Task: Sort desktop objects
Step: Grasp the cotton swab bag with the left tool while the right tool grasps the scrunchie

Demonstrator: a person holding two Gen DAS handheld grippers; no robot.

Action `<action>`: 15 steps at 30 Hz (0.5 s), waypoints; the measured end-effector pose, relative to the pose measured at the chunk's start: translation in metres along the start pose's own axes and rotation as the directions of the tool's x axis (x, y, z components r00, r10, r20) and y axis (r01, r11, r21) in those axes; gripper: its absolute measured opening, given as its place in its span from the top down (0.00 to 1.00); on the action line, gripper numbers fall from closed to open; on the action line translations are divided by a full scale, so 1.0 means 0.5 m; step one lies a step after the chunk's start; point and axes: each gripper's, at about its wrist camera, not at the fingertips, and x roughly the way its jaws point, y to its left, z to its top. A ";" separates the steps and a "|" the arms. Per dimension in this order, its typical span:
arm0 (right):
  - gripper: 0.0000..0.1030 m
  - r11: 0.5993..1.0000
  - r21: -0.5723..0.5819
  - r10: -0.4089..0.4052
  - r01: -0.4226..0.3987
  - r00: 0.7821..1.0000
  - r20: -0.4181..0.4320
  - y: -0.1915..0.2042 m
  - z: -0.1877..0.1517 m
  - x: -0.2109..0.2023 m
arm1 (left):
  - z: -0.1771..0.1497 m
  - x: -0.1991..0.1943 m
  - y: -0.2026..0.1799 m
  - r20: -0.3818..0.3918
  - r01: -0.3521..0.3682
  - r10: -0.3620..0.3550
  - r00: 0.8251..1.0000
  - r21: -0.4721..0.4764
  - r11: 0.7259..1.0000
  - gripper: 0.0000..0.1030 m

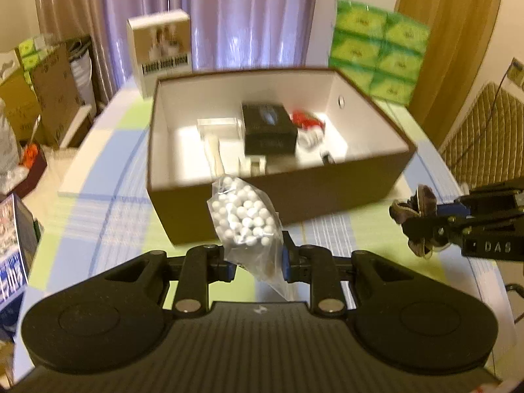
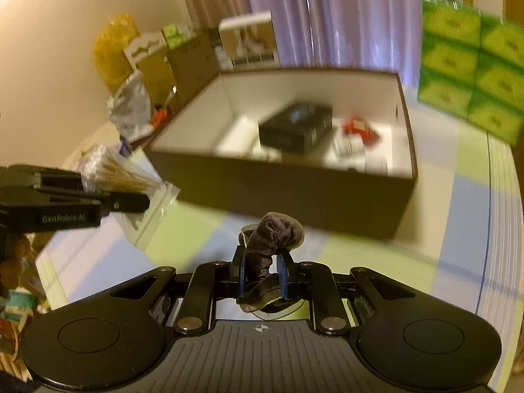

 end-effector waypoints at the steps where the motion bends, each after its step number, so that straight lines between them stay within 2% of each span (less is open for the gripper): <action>1: 0.84 1.000 -0.003 0.002 -0.002 1.000 0.013 -0.001 0.016 0.000 | 0.014 -0.001 0.005 0.015 -0.001 0.001 1.000 0.006 1.000 0.80; 8: 0.84 0.999 -0.033 -0.032 0.035 0.996 0.083 -0.015 0.123 0.022 | 0.108 0.029 0.032 0.068 -0.028 0.024 0.997 0.056 0.998 0.80; 15: 0.84 0.997 -0.014 -0.075 0.076 0.995 0.067 -0.048 0.184 0.074 | 0.173 0.101 0.069 0.004 -0.029 0.029 1.000 0.079 0.996 0.80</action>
